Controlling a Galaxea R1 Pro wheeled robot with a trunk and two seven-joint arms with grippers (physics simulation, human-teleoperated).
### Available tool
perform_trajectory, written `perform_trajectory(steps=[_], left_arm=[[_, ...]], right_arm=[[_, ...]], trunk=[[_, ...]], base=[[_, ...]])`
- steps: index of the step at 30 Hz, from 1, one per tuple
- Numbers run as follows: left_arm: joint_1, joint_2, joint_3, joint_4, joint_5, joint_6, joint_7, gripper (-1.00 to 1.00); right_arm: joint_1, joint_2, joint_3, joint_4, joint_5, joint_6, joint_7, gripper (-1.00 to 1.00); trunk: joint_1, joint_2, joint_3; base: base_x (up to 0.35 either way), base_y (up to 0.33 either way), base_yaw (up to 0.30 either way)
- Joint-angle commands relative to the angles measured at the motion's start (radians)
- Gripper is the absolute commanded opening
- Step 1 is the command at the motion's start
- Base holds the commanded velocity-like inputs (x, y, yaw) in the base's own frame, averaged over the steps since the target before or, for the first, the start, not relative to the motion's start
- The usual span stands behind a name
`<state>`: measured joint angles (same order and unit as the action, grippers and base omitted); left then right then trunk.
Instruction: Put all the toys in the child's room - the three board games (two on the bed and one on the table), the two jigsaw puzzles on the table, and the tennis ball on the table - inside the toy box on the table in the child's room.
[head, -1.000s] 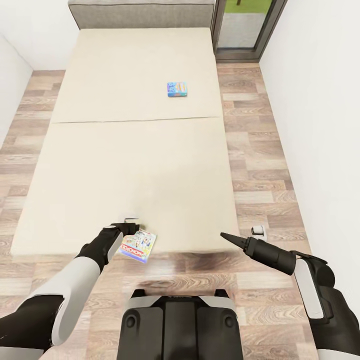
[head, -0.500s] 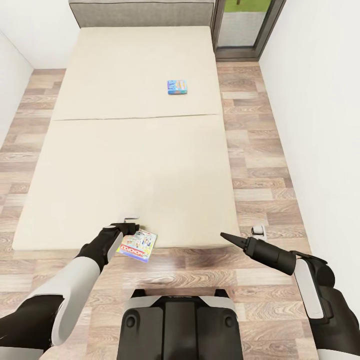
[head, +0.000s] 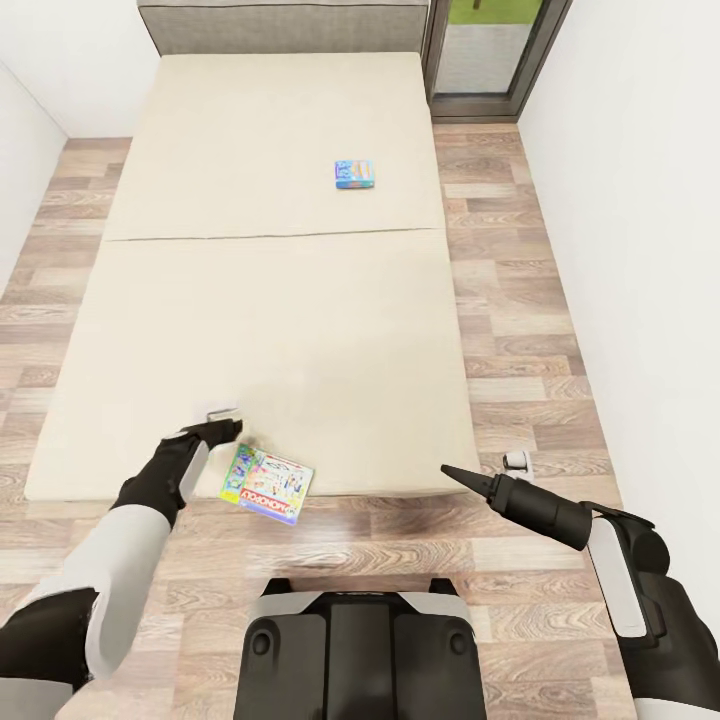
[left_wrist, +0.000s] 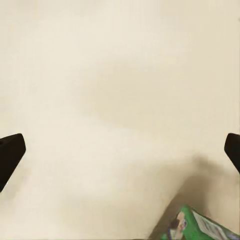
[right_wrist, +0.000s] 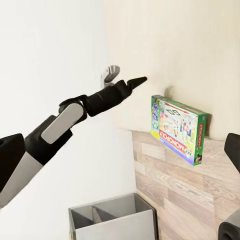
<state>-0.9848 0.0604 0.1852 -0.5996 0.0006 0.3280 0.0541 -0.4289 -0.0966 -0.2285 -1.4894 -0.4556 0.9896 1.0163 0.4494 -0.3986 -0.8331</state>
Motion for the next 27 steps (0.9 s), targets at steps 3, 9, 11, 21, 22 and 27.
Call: perform_trajectory(steps=[3, 9, 11, 21, 22, 27], left_arm=[[0.0, 0.017, 0.055, -0.049, 0.002, 0.034, -0.002, 1.0], [0.001, 0.118, 0.193, -0.177, 0.064, 0.284, -0.126, 1.0], [0.003, 0.167, 0.245, -0.19, 0.093, 0.378, -0.253, 1.0], [0.161, 0.405, 0.281, -0.183, 0.103, 0.602, -1.171, 1.0], [0.178, 0.408, 0.28, -0.183, 0.101, 0.602, -1.211, 1.0], [0.22, 0.437, 0.28, -0.183, 0.1, 0.603, -1.272, 1.0]], right_arm=[[0.0, 0.0, 0.0, 0.0, 0.001, 0.003, 0.004, 1.0], [0.0, 0.0, -0.001, 0.001, 0.001, 0.003, 0.004, 1.0], [0.0, 0.0, -0.002, 0.001, 0.001, 0.003, 0.004, 1.0], [0.006, 0.0, -0.002, 0.0, -0.001, -0.023, 0.006, 1.0], [0.012, 0.0, -0.002, 0.0, -0.001, -0.039, 0.007, 1.0], [0.025, 0.0, -0.003, 0.0, -0.003, -0.07, 0.009, 1.0]], trunk=[[0.001, -0.001, -0.001], [0.001, -0.001, -0.001], [0.001, -0.001, -0.001], [0.001, -0.001, 0.005], [0.001, -0.001, 0.007], [0.001, -0.001, 0.014]], base=[[0.0, 0.0, 0.0], [0.0, 0.0, 0.0], [0.0, 0.0, 0.0], [0.0, 0.0, 0.0], [0.0, 0.0, 0.0], [0.0, 0.0, 0.0]])
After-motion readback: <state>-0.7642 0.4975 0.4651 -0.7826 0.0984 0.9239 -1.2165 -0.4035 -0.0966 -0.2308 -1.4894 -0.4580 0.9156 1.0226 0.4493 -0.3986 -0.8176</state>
